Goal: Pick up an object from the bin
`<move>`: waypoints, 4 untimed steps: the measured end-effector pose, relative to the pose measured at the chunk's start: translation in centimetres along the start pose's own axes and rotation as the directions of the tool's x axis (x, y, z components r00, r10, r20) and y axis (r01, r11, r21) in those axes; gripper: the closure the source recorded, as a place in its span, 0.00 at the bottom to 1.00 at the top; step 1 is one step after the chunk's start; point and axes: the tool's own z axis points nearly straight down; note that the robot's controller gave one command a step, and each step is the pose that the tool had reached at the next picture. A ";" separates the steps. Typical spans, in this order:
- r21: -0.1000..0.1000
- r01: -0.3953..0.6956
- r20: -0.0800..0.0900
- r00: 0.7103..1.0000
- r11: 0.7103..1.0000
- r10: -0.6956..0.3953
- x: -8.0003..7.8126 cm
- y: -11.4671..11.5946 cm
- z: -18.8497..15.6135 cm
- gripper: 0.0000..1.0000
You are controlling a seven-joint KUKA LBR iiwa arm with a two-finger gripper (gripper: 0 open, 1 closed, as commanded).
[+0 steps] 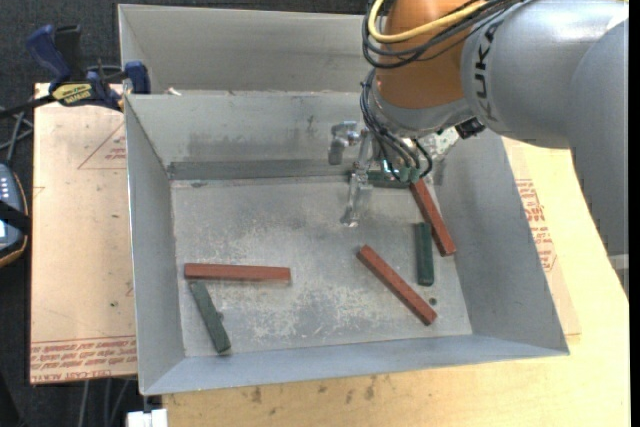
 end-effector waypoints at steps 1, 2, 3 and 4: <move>0.000 0.000 0.008 1.000 1.000 0.000 -0.2 0.0 -0.5 0.00; -0.001 0.016 0.010 1.000 1.000 -0.016 2.2 -4.9 1.3 0.00; 0.004 0.087 0.008 0.996 0.996 -0.087 1.8 -8.0 2.0 0.00; 0.002 0.139 0.013 0.990 0.990 -0.139 5.3 -7.8 5.3 0.00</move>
Offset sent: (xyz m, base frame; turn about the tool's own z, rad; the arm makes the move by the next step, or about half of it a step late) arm -0.0460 -0.1026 -0.0307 -0.0242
